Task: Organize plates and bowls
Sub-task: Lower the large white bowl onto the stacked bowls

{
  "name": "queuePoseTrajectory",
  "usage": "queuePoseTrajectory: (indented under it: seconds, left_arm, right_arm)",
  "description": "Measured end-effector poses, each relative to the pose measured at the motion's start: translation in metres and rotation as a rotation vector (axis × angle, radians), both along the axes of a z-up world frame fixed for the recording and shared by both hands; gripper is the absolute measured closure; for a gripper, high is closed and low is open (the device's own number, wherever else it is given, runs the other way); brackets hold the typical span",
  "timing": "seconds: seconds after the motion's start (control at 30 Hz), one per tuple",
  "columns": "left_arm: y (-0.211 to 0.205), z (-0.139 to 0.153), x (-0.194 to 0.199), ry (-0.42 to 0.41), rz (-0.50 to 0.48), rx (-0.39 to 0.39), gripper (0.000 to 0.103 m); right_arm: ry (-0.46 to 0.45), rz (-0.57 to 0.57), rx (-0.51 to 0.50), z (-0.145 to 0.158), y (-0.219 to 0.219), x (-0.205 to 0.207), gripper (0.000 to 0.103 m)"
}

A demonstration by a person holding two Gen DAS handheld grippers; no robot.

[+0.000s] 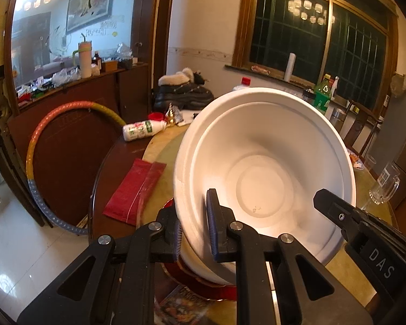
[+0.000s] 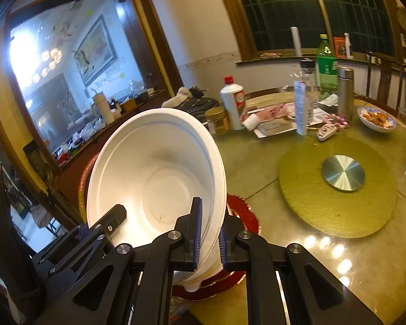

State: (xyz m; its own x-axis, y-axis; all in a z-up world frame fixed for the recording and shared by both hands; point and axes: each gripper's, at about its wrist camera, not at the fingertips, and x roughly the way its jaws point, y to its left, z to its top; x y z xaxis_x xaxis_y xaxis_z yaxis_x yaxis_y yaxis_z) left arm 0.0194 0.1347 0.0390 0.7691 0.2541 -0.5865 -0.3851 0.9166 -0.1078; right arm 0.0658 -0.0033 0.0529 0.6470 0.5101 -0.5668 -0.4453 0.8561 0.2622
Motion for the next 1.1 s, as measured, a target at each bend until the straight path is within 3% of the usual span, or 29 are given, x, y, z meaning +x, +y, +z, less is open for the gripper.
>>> queuePoseTrajectory:
  seconds: [0.2, 0.37, 1.1]
  left_arm:
    - [0.008, -0.025, 0.011, 0.093, -0.017, -0.029, 0.089]
    - [0.008, -0.039, 0.015, 0.122, -0.026, -0.044, 0.089]
    - [0.019, -0.052, 0.018, 0.148, -0.044, -0.072, 0.088]
  right_arm:
    - [0.081, 0.018, -0.027, -0.024, 0.012, 0.010, 0.092]
    - [0.116, 0.013, -0.046, -0.040, 0.014, 0.016, 0.092]
    - [0.134, 0.003, -0.105, -0.052, 0.026, 0.020, 0.092]
